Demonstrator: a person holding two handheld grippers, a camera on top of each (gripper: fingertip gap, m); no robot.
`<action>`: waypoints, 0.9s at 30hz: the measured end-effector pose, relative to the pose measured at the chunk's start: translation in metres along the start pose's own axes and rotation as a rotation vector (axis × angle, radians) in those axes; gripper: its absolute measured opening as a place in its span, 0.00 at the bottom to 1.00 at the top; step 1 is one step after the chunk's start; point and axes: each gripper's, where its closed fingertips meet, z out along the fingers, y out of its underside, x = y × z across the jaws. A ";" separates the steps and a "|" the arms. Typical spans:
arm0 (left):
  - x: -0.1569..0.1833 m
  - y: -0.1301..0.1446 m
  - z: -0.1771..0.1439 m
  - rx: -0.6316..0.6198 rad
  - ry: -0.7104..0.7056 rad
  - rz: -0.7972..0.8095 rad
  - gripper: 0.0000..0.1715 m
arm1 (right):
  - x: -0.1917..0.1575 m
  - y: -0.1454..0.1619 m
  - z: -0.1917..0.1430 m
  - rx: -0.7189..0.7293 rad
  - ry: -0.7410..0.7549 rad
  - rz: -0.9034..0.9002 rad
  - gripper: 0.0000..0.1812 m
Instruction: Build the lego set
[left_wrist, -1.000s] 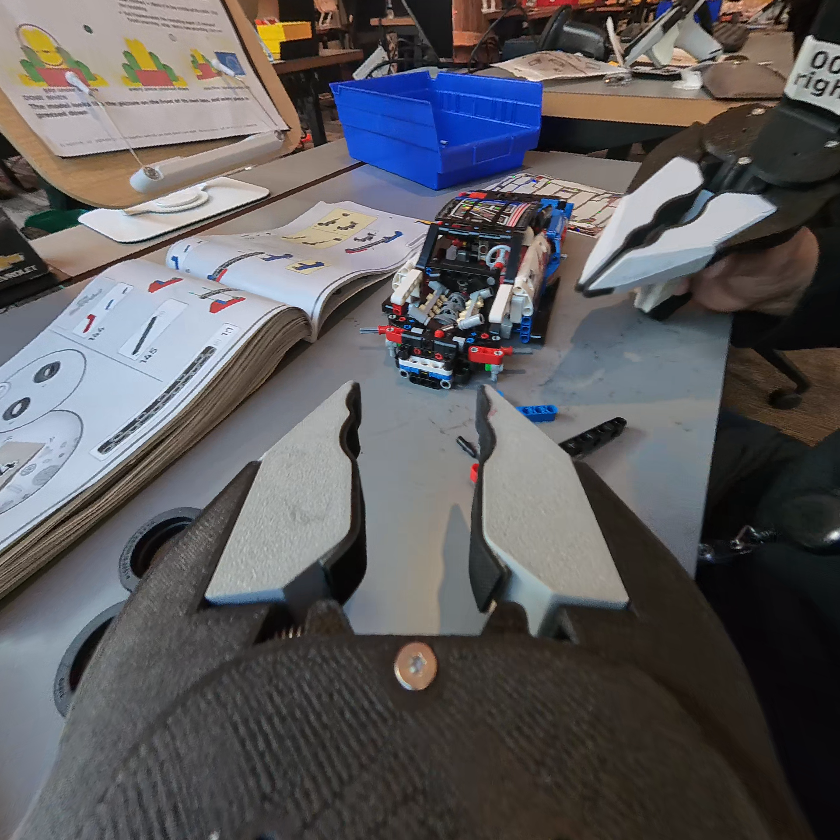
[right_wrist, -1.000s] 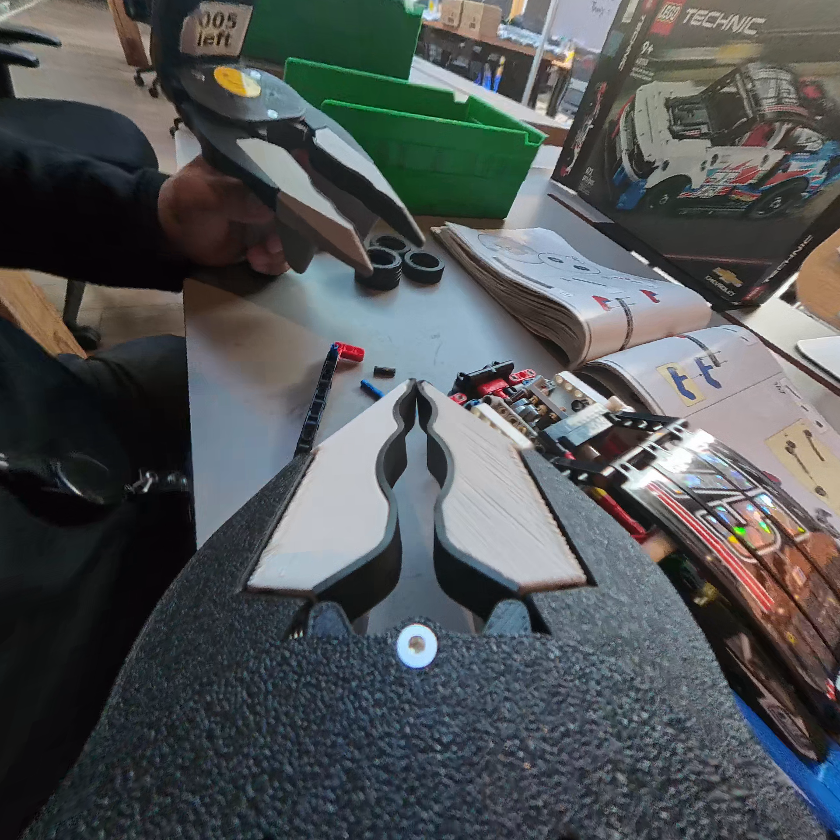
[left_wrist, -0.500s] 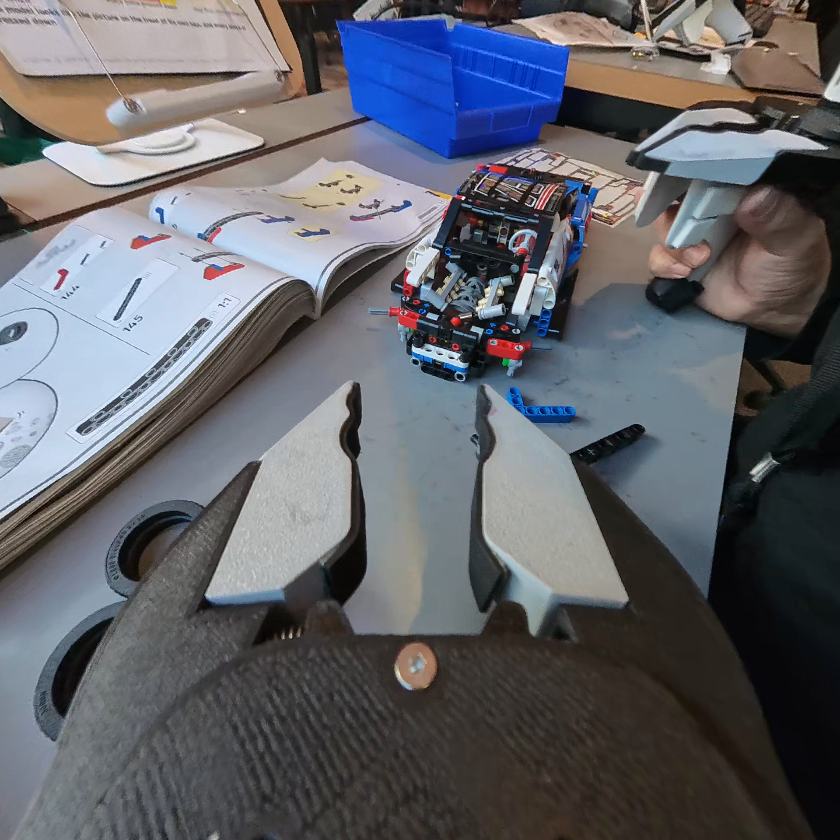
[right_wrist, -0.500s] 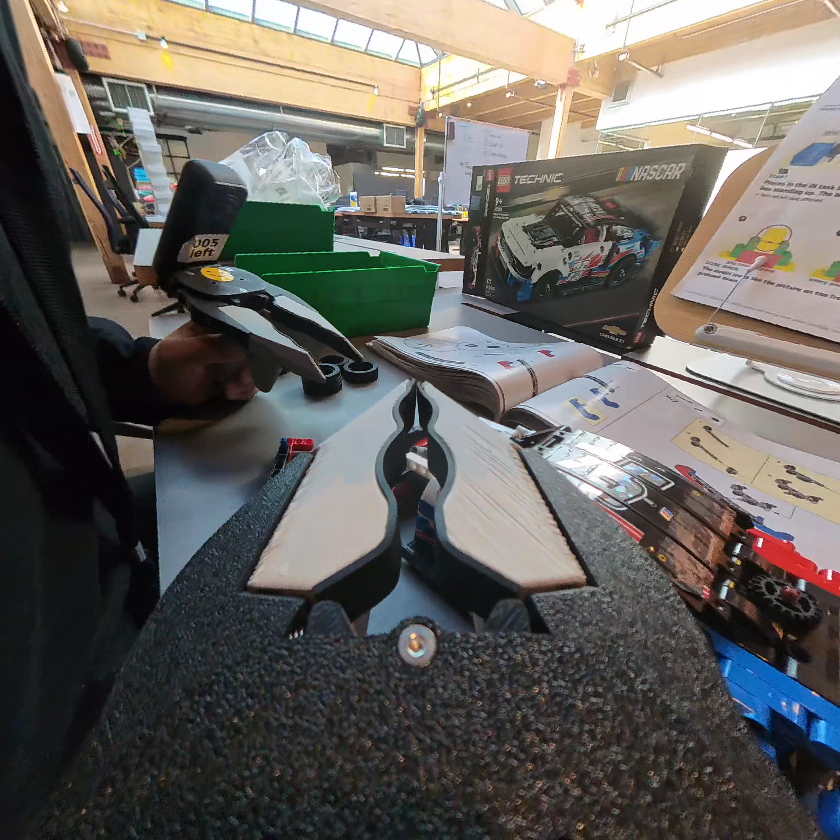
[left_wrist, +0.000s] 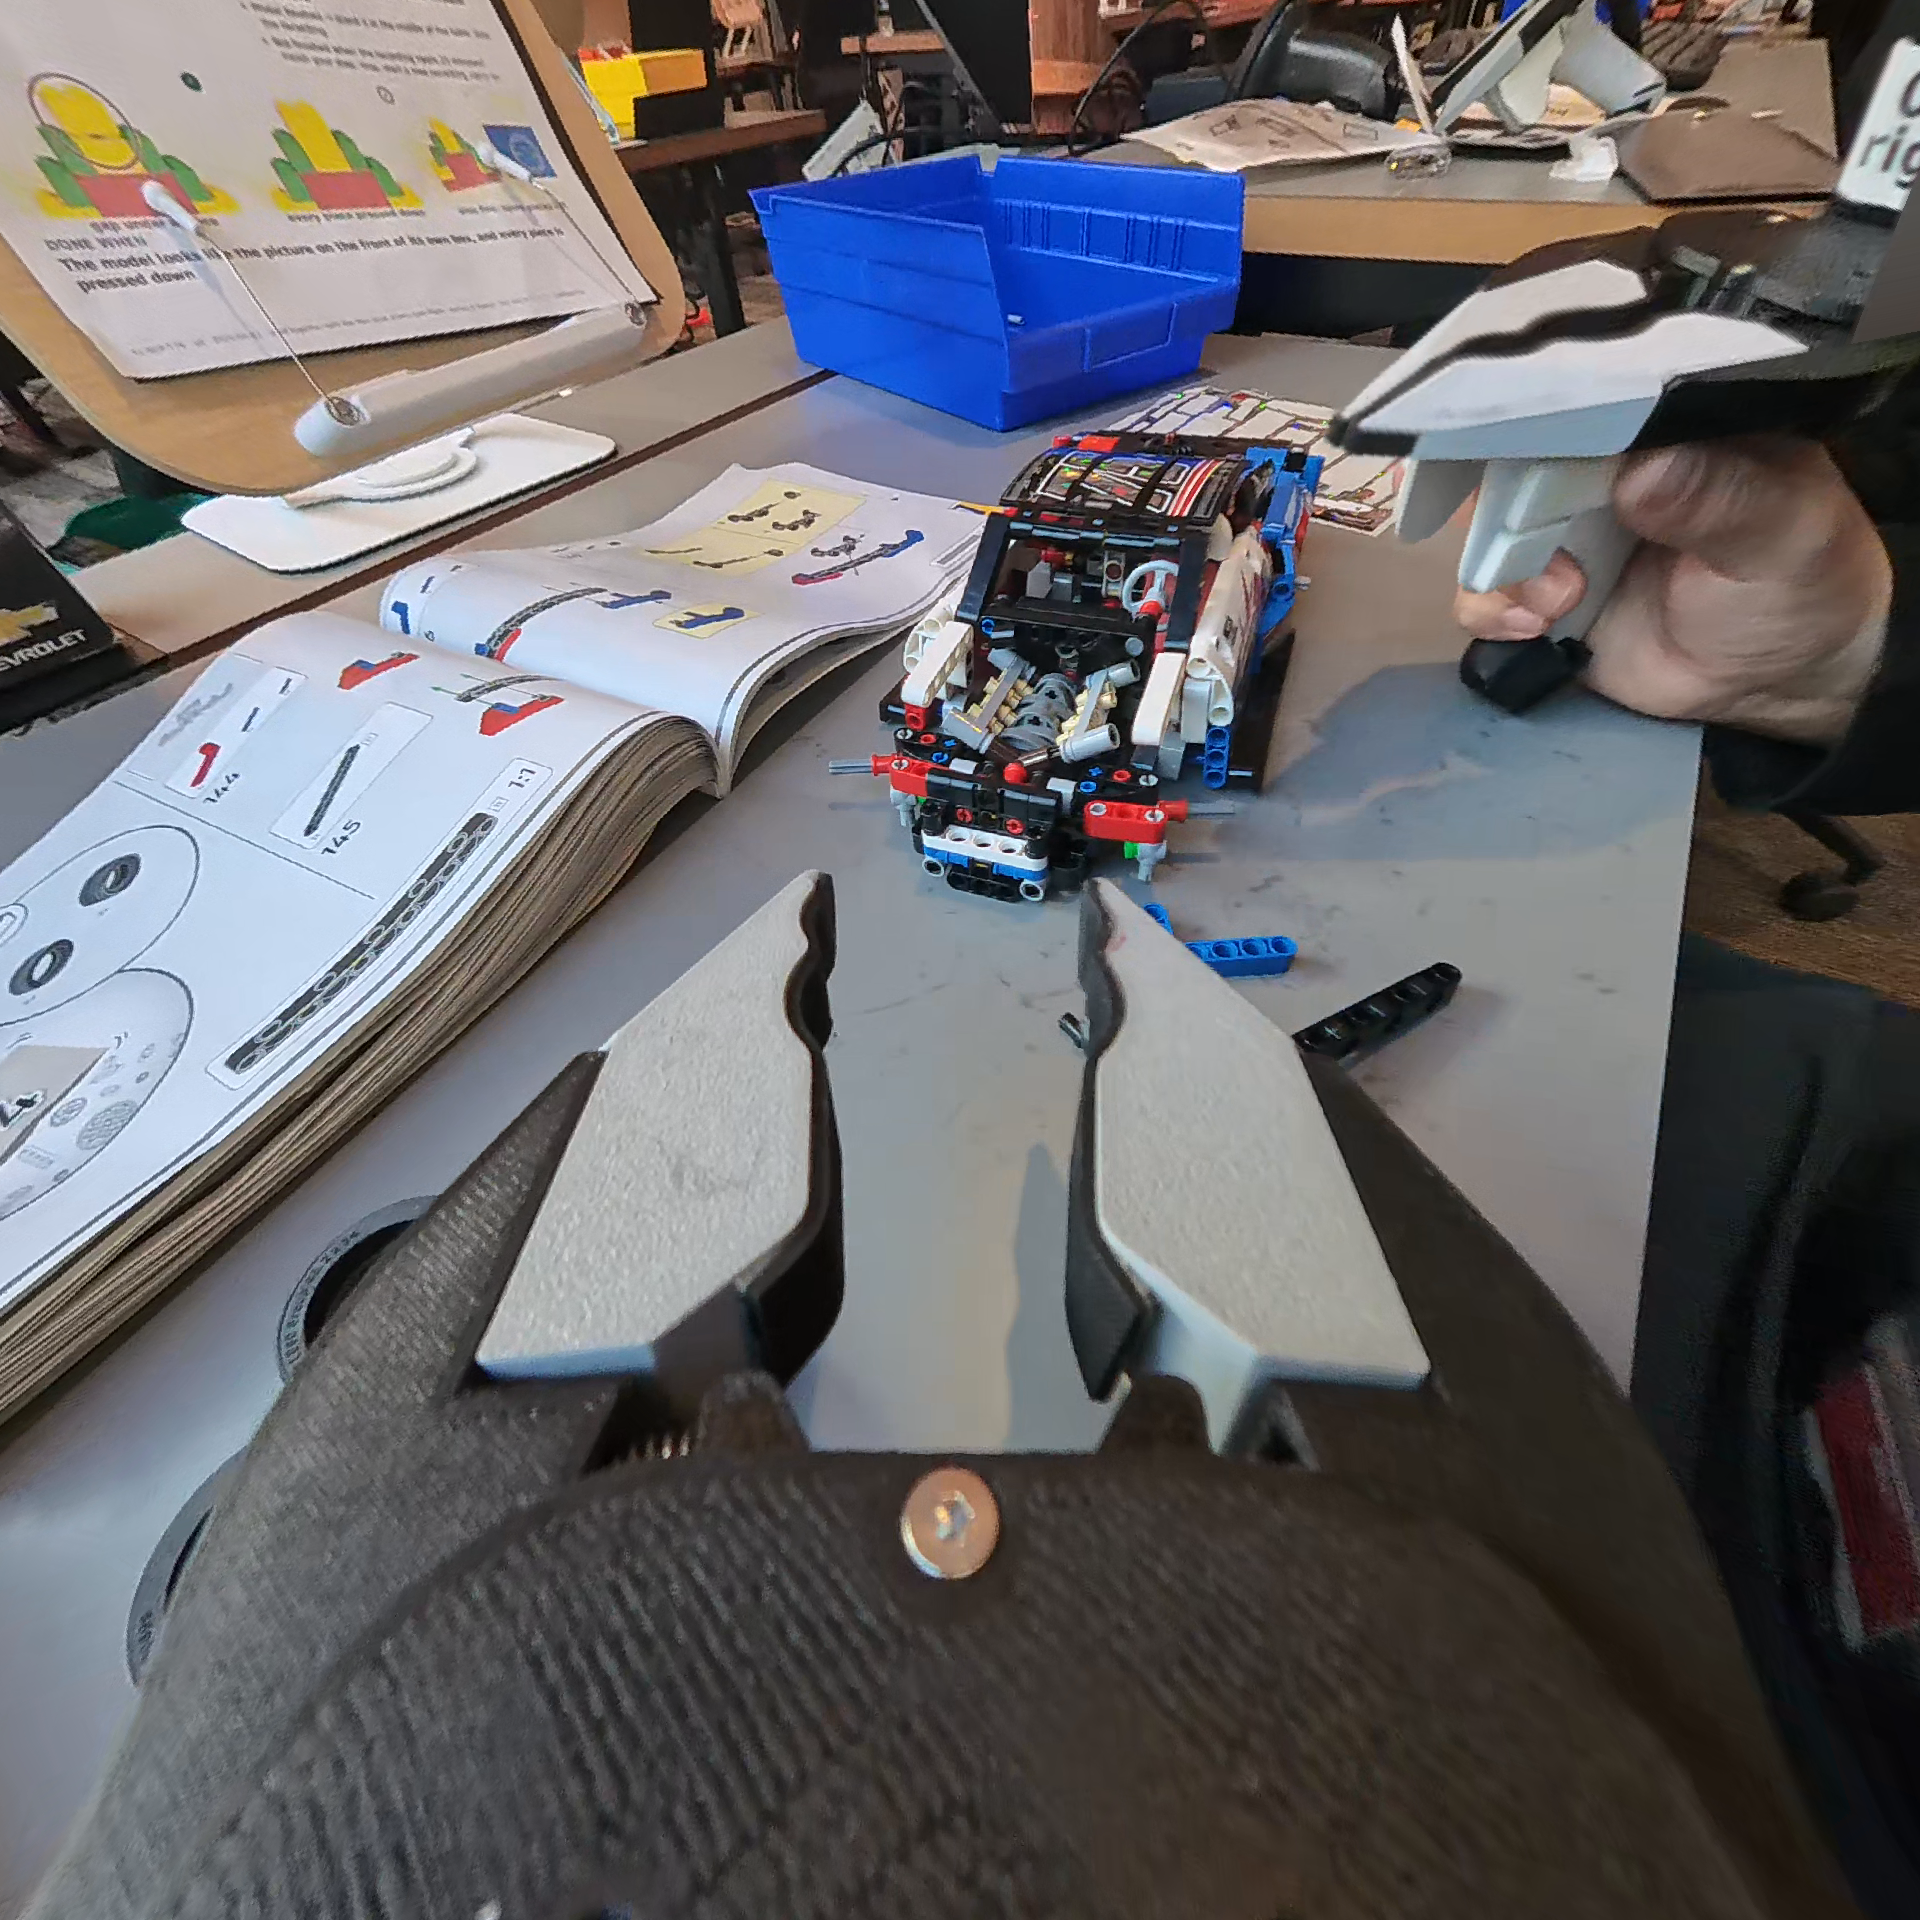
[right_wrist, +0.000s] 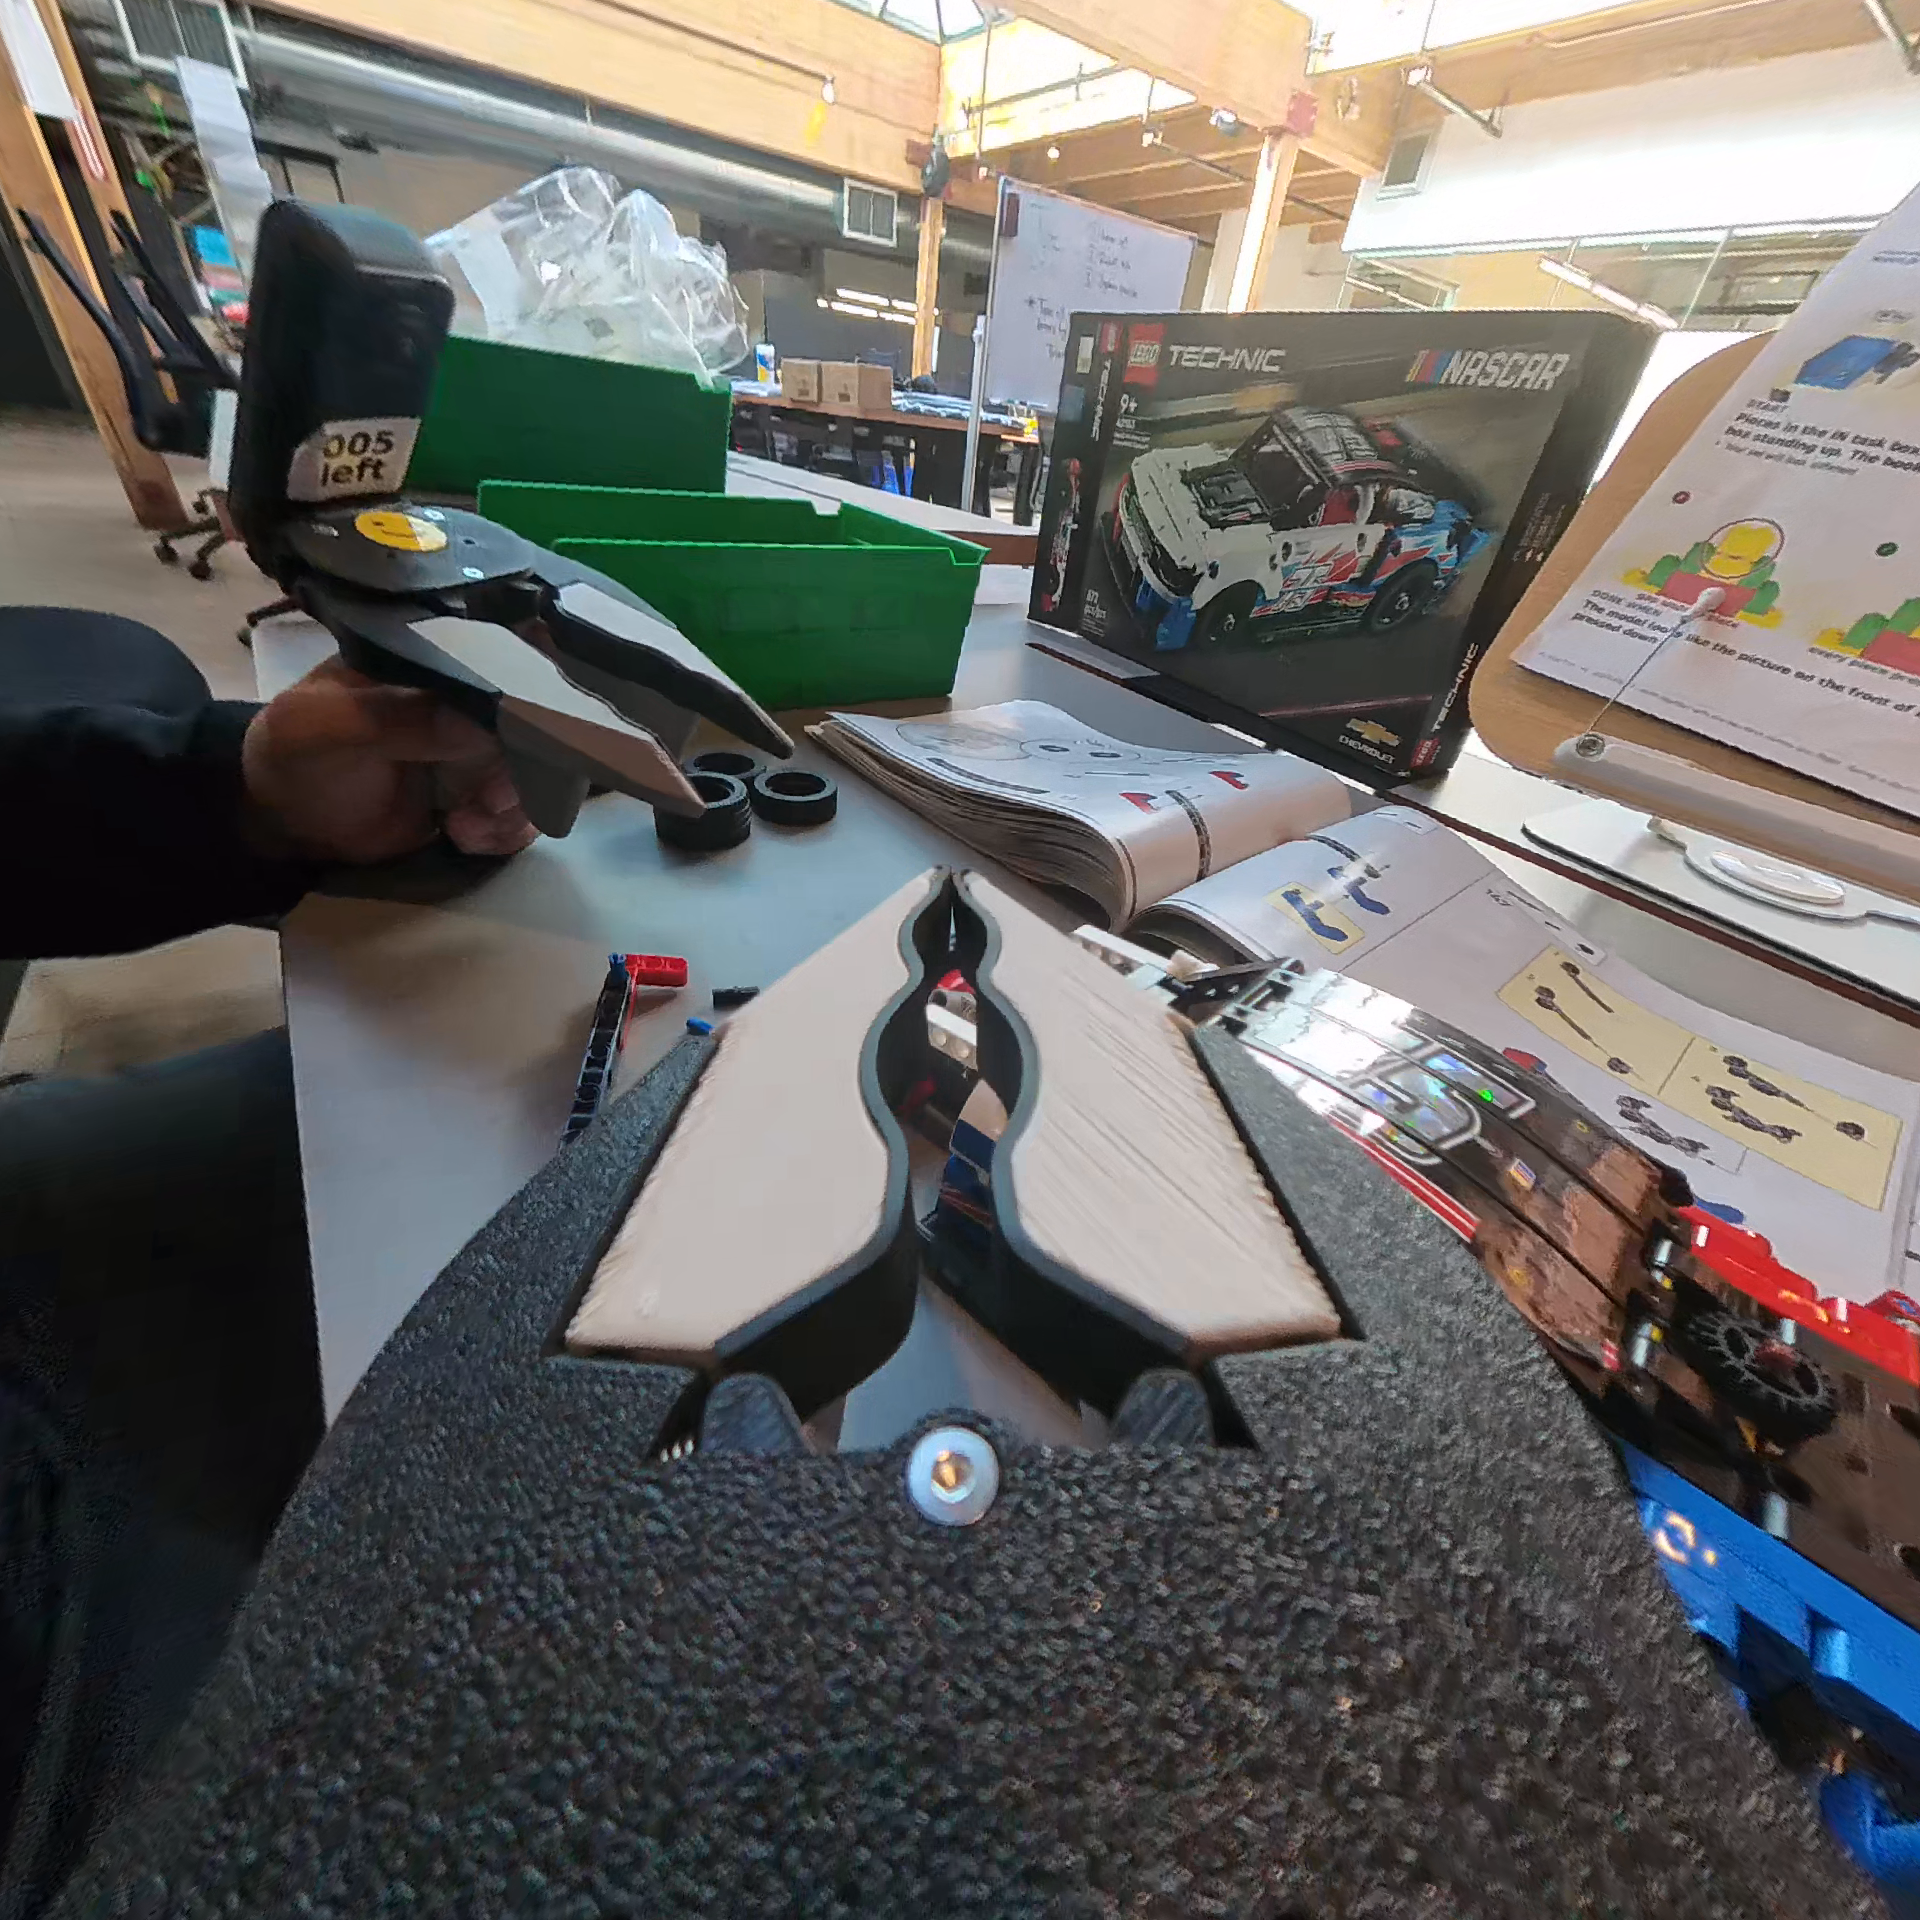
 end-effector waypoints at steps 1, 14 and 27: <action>-0.001 0.000 0.000 0.001 -0.003 -0.001 0.26 | 0.000 0.001 0.001 -0.006 0.007 -0.009 0.00; 0.005 0.003 0.002 -0.023 0.009 0.013 0.25 | -0.018 0.004 0.006 -0.032 -0.051 -0.076 0.00; 0.007 -0.001 0.001 0.001 0.045 0.003 0.23 | -0.019 0.004 0.007 -0.034 -0.071 -0.058 0.00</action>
